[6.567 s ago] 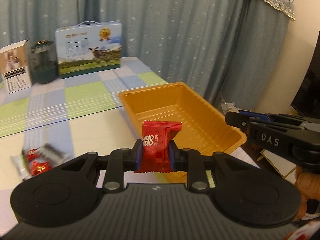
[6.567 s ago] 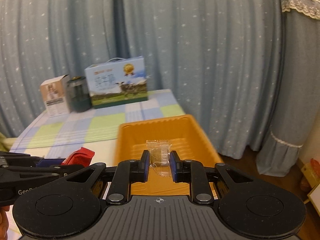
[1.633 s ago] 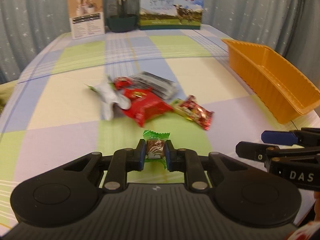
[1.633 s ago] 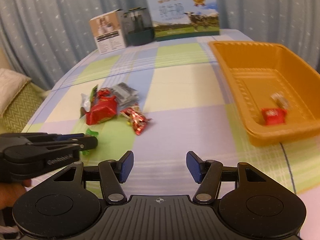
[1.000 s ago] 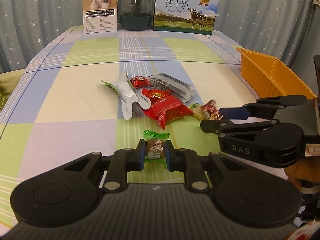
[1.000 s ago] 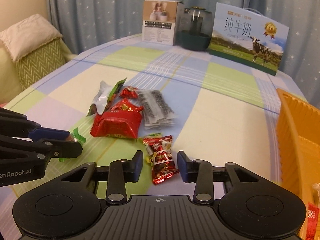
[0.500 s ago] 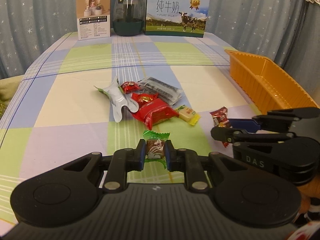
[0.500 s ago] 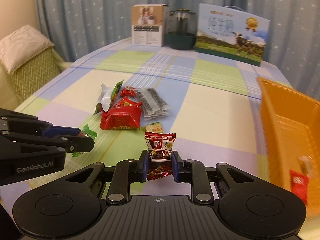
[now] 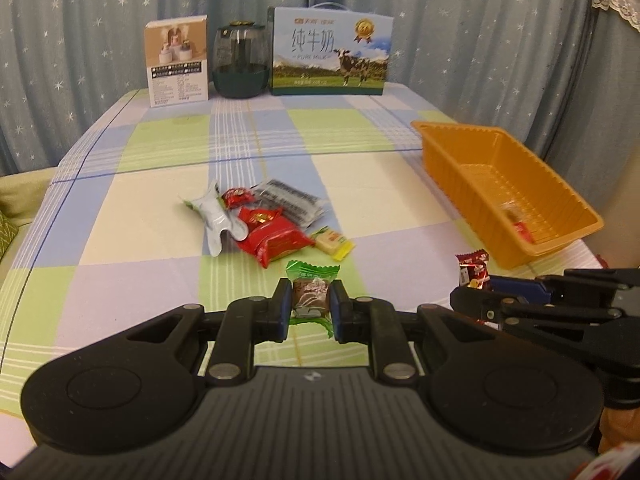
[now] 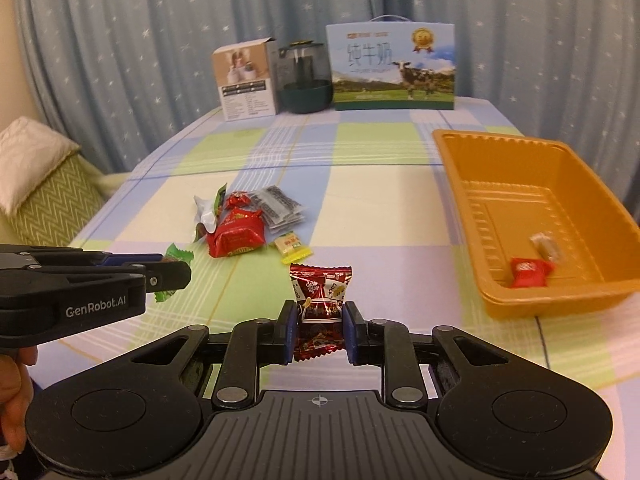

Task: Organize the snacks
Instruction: 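Carry both snacks over the orange tray and open both tools to release them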

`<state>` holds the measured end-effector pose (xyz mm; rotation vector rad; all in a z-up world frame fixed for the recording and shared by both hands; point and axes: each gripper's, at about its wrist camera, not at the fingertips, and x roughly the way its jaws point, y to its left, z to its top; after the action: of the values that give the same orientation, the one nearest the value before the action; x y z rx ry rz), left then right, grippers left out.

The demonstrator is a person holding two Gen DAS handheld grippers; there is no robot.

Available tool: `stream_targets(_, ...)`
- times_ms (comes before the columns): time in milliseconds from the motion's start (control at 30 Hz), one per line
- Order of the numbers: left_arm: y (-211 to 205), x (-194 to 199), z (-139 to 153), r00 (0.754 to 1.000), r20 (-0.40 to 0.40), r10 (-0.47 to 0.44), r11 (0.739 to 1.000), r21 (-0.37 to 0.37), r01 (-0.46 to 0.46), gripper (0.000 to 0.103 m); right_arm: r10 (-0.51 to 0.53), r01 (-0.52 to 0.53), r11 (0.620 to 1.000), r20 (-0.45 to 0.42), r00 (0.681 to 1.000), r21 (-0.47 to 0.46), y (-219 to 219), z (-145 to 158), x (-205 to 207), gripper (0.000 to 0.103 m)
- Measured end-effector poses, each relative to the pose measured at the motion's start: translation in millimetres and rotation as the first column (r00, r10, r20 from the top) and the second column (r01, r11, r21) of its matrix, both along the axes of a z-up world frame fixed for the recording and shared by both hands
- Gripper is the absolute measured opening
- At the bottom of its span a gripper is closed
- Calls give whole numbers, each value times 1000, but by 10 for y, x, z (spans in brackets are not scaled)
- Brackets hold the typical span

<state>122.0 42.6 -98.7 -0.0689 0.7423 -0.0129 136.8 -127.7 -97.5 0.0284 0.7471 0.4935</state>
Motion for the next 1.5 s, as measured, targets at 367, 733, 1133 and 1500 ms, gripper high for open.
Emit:
stream_targets(367, -219, -96, 286, 1000, 9, -10, 999, -47, 10, 18, -87, 87, 996, 2, 996, -1, -333, 313, -123, 24)
stream_targets(733, -500, 31, 496, 997, 18, -69, 995, -67, 70, 18, -177, 177, 984, 21, 984, -2, -716, 560, -71, 24)
stream_targets(1133, -839, 353, 629, 989, 29, -142, 987, -75, 144, 18, -296, 296, 955, 37, 954, 6, -1258, 698, 142, 24)
stream_targets(1500, -1310, 804, 514, 975, 11, -220, 968, -123, 219, 18, -337, 337, 941, 10, 941, -13, -1538, 599, 467, 24)
